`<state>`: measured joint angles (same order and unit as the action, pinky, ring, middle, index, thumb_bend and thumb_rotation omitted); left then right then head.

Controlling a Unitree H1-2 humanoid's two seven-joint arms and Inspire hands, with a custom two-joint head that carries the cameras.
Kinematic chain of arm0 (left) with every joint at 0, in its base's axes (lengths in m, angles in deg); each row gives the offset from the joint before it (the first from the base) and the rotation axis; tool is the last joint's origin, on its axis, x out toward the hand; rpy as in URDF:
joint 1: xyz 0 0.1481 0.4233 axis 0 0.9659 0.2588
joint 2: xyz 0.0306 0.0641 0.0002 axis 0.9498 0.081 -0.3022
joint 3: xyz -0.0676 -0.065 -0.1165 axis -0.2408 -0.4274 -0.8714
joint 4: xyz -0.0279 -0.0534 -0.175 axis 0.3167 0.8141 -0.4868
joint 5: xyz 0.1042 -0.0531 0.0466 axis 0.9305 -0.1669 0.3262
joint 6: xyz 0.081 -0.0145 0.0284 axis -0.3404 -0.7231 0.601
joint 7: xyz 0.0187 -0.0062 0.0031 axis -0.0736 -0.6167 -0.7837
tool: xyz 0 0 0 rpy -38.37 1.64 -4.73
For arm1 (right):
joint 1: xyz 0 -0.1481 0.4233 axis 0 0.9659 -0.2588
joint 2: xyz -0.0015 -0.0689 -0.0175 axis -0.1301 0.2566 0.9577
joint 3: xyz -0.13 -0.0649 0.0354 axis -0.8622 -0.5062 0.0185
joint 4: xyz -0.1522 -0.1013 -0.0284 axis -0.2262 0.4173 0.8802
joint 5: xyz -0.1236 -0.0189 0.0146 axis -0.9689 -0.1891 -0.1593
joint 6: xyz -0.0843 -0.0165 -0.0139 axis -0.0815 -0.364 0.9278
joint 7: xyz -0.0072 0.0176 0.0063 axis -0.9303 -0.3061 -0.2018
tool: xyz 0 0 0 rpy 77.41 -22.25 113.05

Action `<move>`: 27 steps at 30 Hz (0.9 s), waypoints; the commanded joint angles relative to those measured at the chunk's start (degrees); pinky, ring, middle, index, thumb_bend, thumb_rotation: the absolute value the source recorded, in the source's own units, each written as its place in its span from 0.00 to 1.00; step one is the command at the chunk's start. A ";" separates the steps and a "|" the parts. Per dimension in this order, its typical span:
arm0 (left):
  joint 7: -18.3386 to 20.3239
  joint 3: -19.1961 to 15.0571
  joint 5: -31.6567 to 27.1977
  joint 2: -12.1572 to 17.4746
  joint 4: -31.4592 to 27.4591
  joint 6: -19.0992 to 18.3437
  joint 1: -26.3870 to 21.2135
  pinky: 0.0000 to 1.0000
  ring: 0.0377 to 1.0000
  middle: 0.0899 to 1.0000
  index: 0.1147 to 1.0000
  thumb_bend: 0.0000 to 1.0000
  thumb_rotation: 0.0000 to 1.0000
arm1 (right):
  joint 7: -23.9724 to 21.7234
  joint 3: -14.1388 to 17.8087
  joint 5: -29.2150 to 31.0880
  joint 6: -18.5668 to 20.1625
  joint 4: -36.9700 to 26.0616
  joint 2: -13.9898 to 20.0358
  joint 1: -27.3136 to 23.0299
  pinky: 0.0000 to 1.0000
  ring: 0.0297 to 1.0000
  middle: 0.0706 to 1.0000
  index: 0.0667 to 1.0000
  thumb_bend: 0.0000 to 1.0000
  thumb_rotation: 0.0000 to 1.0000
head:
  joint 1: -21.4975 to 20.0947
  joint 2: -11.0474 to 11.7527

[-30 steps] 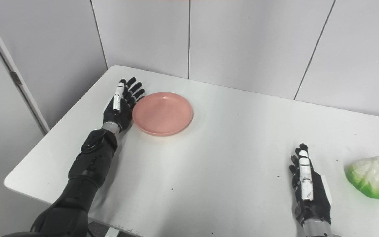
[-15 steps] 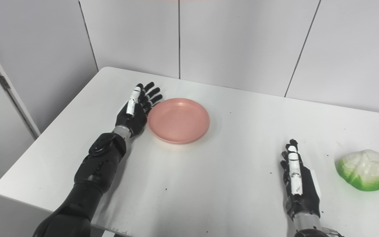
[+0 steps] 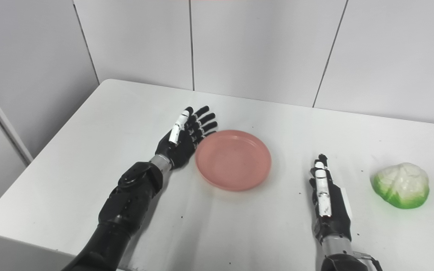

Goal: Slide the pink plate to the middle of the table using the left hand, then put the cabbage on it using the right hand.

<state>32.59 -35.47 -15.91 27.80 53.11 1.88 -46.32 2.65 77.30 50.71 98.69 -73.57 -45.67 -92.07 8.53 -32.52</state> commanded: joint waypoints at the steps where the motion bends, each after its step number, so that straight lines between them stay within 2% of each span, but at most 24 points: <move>1: 0.23 1.57 1.36 -0.90 -0.63 -4.35 1.94 0.88 0.89 0.89 0.88 0.37 1.00 | -0.37 -0.92 -0.08 -1.67 -0.41 -1.02 -1.03 1.00 1.00 1.00 1.00 0.22 1.00 | -0.25 -0.12; 6: 0.97 3.94 1.75 -1.85 -4.69 -6.30 3.92 0.89 0.90 0.90 0.89 0.37 1.00 | -0.60 -0.96 0.27 -2.52 0.28 -1.45 -1.28 1.00 1.00 1.00 1.00 0.23 1.00 | -2.72 -0.38; 15: 1.34 4.66 2.04 -1.91 -6.49 -7.36 5.18 0.89 0.90 0.91 0.90 0.38 1.00 | 0.99 -2.09 -2.10 -2.47 0.54 -2.41 -1.50 1.00 0.99 1.00 1.00 0.23 1.00 | -7.17 -1.12; 19: 1.08 5.23 3.61 -1.55 -7.72 -5.60 5.89 0.92 0.93 0.93 0.92 0.38 1.00 | 1.46 -2.27 -2.50 -3.15 1.50 -2.78 -1.73 1.00 0.99 1.00 1.00 0.22 1.00 | -8.85 -1.32; 27: 0.78 4.98 5.09 -1.19 -8.08 -5.15 6.35 0.94 0.94 0.94 0.93 0.40 1.00 | 3.28 -2.20 -4.00 -4.32 2.52 -3.01 -2.46 1.00 0.98 0.99 0.98 0.24 1.00 | -10.98 -1.62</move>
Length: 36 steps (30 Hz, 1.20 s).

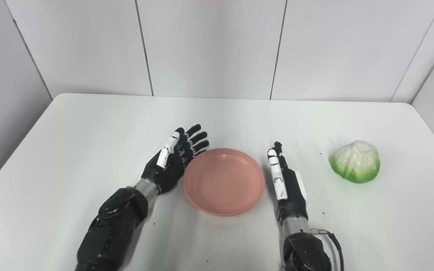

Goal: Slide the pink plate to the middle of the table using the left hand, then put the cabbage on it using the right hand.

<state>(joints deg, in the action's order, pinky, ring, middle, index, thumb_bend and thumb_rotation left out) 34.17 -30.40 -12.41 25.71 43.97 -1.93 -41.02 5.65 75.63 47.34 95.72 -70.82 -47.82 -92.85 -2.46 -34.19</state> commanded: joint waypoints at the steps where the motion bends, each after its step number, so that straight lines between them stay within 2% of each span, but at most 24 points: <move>1: -0.76 -0.13 1.62 0.95 1.29 -1.17 1.01 0.94 0.94 0.94 0.93 0.40 1.00 | 0.54 -0.54 -1.09 -1.37 -0.20 -0.81 -1.78 1.00 0.98 0.99 0.98 0.24 1.00 | -0.43 0.06; 6: -0.86 -0.45 1.79 0.91 2.21 0.53 1.08 0.94 0.94 0.94 0.93 0.39 1.00 | 1.61 -0.43 -3.39 -1.97 -0.25 -0.34 -2.15 1.00 0.97 0.98 0.98 0.26 1.00 | -2.56 0.17; 9: -0.84 -0.74 1.82 1.12 2.52 1.55 1.38 0.95 0.94 0.94 0.92 0.40 1.00 | 2.37 -0.89 -6.30 -4.05 -0.36 0.66 -2.50 0.97 0.95 0.97 0.98 0.25 1.00 | -4.92 0.31; 11: -0.87 -1.03 1.96 1.49 2.84 2.09 1.57 0.95 0.94 0.94 0.93 0.40 1.00 | 2.77 -0.91 -7.80 -4.45 -0.61 1.17 -2.92 0.98 0.98 0.98 0.99 0.31 1.00 | -6.64 0.38; 16: -0.50 -1.80 2.39 2.50 3.96 3.49 1.94 0.95 0.94 0.93 0.92 0.41 1.00 | 3.70 -0.26 -9.38 -6.26 -0.25 1.67 -4.58 0.99 0.99 0.99 1.00 0.31 1.00 | -10.70 0.90; 21: 0.36 -2.02 2.60 3.61 6.64 6.04 1.97 0.94 0.94 0.94 0.93 0.41 1.00 | 3.94 -0.96 -12.10 -8.74 0.40 3.51 -6.67 0.93 0.96 0.97 0.96 0.37 1.00 | -14.00 1.70; 26: 1.67 -2.34 2.13 4.63 8.49 7.12 2.08 0.95 0.94 0.93 0.92 0.41 1.00 | 6.01 -2.33 -19.17 -7.44 -1.48 4.93 -8.28 0.83 0.89 0.89 0.88 0.50 0.92 | -17.10 2.37; 29: 2.75 -2.71 1.78 5.24 10.20 8.15 1.77 0.96 0.94 0.94 0.93 0.41 1.00 | 7.06 -2.31 -22.26 -7.59 -2.13 5.54 -9.66 0.81 0.86 0.86 0.86 0.57 0.87 | -19.71 3.21; 33: 4.86 -3.47 1.08 6.00 12.93 9.91 1.16 0.96 0.94 0.95 0.94 0.41 1.00 | 8.79 -2.03 -27.09 -6.70 -3.13 6.72 -11.78 0.79 0.84 0.85 0.84 0.61 0.83 | -22.30 4.11; 36: 6.24 -3.87 0.56 6.68 15.05 11.03 0.65 0.96 0.94 0.95 0.94 0.41 1.00 | 10.13 -1.22 -29.49 -7.16 -3.18 8.14 -13.42 0.77 0.81 0.83 0.84 0.68 0.74 | -24.23 4.60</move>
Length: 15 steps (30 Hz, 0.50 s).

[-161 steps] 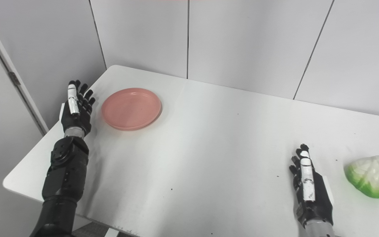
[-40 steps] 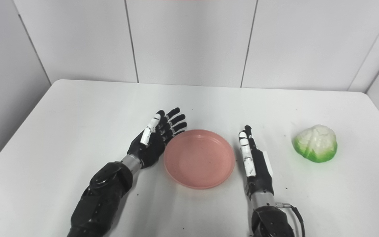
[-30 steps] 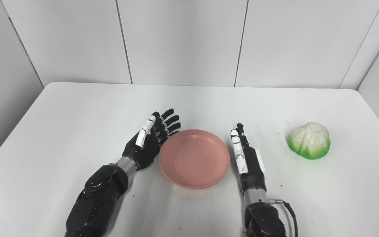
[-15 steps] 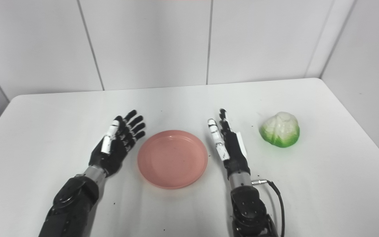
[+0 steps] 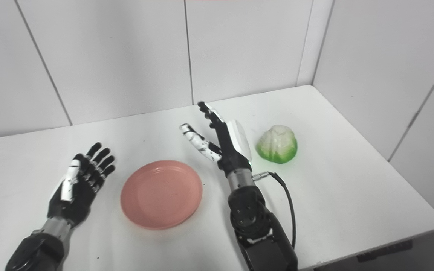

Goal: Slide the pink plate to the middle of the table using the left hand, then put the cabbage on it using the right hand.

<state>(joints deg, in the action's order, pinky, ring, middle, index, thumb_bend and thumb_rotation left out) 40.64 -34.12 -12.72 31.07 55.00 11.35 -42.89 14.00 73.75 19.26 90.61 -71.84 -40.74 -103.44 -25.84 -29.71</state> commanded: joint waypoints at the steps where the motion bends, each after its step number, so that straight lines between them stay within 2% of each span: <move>1: 0.04 -0.32 0.73 1.44 4.47 -2.14 2.41 0.96 0.94 0.95 0.94 0.41 1.00 | 2.08 0.93 -1.94 -2.12 -2.14 1.48 -3.19 0.76 0.80 0.83 0.84 0.71 0.70 | -0.85 0.12; 7: 1.02 -1.57 -0.09 2.00 6.80 -2.34 1.57 0.96 0.94 0.94 0.93 0.40 1.00 | 2.00 2.70 -4.83 -0.18 -4.42 4.45 -4.26 0.77 0.82 0.83 0.86 0.80 0.57 | -2.58 0.19; 15: 1.66 -2.57 -0.78 2.72 7.79 -3.41 1.05 0.95 0.93 0.93 0.92 0.38 1.00 | 1.81 6.61 -7.35 1.28 -7.74 8.50 -4.31 0.76 0.82 0.84 0.86 0.86 0.50 | -4.79 0.29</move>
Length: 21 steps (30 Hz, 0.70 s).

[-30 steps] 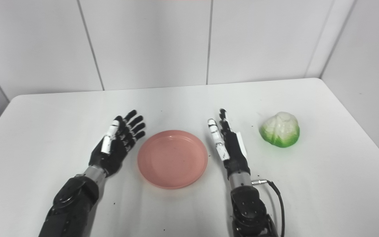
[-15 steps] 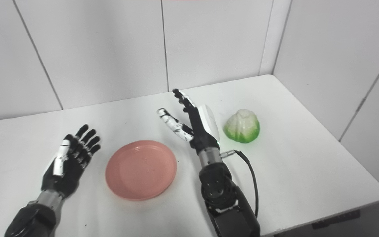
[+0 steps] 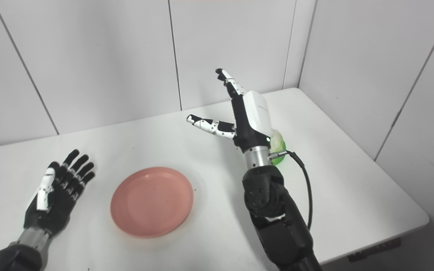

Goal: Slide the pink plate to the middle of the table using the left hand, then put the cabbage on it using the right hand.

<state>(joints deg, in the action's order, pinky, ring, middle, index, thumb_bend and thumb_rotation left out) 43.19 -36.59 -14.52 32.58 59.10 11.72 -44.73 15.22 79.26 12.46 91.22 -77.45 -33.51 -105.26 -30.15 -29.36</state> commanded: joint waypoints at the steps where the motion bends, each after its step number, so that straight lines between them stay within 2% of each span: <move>1: -0.85 -0.15 0.97 1.30 3.81 -3.80 2.83 0.95 0.93 0.93 0.92 0.38 1.00 | 0.48 1.62 -0.64 0.89 -2.36 1.72 -2.48 0.76 0.83 0.85 0.87 0.86 0.50 | -0.48 -0.06; 6: -1.00 -0.57 0.37 1.83 3.97 -4.75 2.60 0.95 0.93 0.93 0.92 0.37 1.00 | 0.08 3.64 -2.33 3.73 -3.81 3.34 -1.90 0.76 0.84 0.86 0.88 0.88 0.51 | -1.08 -0.45; 14: -1.15 -1.24 0.08 2.73 3.43 -6.44 2.57 0.94 0.92 0.92 0.91 0.38 1.00 | 0.32 7.21 -2.64 4.82 -4.15 5.53 0.37 0.78 0.86 0.87 0.90 0.92 0.51 | -2.12 -1.50; 21: -1.01 -1.35 0.55 3.25 3.43 -6.63 2.45 0.94 0.92 0.92 0.91 0.38 1.00 | -0.65 8.99 -1.76 6.21 -3.04 6.90 2.75 0.81 0.87 0.89 0.92 0.97 0.53 | -2.59 -2.52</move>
<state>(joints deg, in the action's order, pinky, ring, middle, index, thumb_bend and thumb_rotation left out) 43.51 -38.27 -15.21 35.00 59.64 10.16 -45.11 14.36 87.67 10.64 96.98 -79.42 -27.92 -100.94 -32.78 -31.81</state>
